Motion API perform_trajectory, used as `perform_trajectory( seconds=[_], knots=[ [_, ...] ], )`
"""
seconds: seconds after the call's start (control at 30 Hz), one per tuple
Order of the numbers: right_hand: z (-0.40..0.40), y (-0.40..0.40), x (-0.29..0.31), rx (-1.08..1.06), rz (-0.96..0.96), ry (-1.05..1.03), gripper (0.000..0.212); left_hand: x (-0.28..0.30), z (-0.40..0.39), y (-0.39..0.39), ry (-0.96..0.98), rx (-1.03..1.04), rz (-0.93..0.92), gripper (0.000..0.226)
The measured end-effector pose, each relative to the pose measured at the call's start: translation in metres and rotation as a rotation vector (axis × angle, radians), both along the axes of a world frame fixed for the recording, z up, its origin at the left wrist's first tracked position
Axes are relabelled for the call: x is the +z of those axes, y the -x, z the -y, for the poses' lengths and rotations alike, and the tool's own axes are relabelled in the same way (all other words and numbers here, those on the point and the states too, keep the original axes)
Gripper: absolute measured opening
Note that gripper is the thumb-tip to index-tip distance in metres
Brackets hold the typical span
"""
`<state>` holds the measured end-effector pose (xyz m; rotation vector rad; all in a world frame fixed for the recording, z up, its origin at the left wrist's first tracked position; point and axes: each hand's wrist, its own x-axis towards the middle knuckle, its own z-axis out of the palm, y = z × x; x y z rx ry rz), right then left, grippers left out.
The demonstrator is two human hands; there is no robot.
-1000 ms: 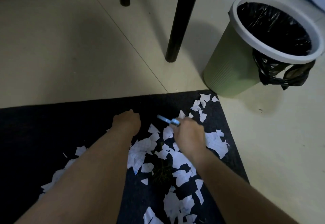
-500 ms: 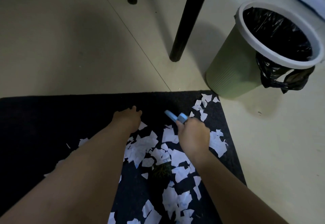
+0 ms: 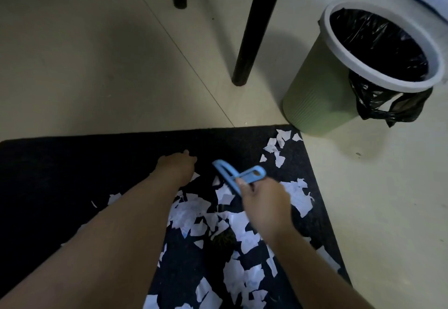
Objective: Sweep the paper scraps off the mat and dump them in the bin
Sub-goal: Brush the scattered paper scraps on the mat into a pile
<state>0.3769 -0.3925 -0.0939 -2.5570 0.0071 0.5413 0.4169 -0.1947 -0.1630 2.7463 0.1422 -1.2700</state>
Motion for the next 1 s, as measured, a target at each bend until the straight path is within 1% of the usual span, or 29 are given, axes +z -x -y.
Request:
perform_trajectory(
  seconds=[0.03, 0.1, 0.13, 0.2, 0.3, 0.37, 0.4, 0.47, 0.57, 0.67, 0.77, 0.83, 0.93, 1.0],
  knots=[
    [0.009, -0.011, 0.003, -0.044, 0.014, -0.002, 0.036, 0.002, 0.005, -0.003, -0.014, -0.013, 0.018, 0.067],
    [0.025, -0.032, 0.003, -0.09, 0.08, 0.061, 0.043, 0.003, 0.021, -0.008, -0.038, -0.076, 0.111, 0.063],
    [0.034, -0.043, 0.0, -0.103, 0.121, 0.11, 0.044, 0.002, 0.032, -0.013, -0.03, -0.113, 0.152, 0.063],
    [0.048, -0.06, -0.005, -0.13, 0.187, 0.194, 0.044, 0.003, 0.057, -0.024, 0.025, -0.153, 0.169, 0.065],
    [0.066, -0.081, -0.007, -0.172, 0.228, 0.192, 0.039, 0.0, 0.09, -0.04, 0.077, -0.143, 0.104, 0.068],
    [0.075, -0.093, -0.006, -0.166, 0.254, 0.212, 0.042, -0.008, 0.103, -0.049, 0.059, -0.124, 0.027, 0.07],
    [0.082, -0.1, -0.008, -0.17, 0.271, 0.219, 0.041, -0.013, 0.108, -0.054, 0.043, -0.118, -0.003, 0.069],
    [0.088, -0.113, -0.012, -0.165, 0.313, 0.244, 0.034, -0.019, 0.107, -0.059, 0.016, -0.096, -0.037, 0.068],
    [0.096, -0.132, -0.022, -0.136, 0.355, 0.323, 0.035, -0.022, 0.107, -0.063, -0.005, -0.077, -0.051, 0.067],
    [0.1, -0.148, -0.034, -0.078, 0.345, 0.398, 0.034, -0.025, 0.11, -0.062, -0.018, -0.086, -0.042, 0.066],
    [0.098, -0.15, -0.039, -0.048, 0.277, 0.383, 0.034, -0.027, 0.109, -0.062, -0.016, -0.083, -0.033, 0.066],
    [0.092, -0.138, -0.034, -0.029, 0.236, 0.344, 0.035, -0.027, 0.108, -0.062, -0.009, -0.074, -0.033, 0.067],
    [0.084, -0.109, -0.025, 0.091, 0.207, 0.307, 0.03, -0.026, 0.108, -0.061, -0.008, -0.067, -0.044, 0.068],
    [0.081, -0.095, -0.019, 0.106, 0.228, 0.28, 0.031, -0.025, 0.109, -0.061, -0.018, -0.065, -0.051, 0.07]
  ],
)
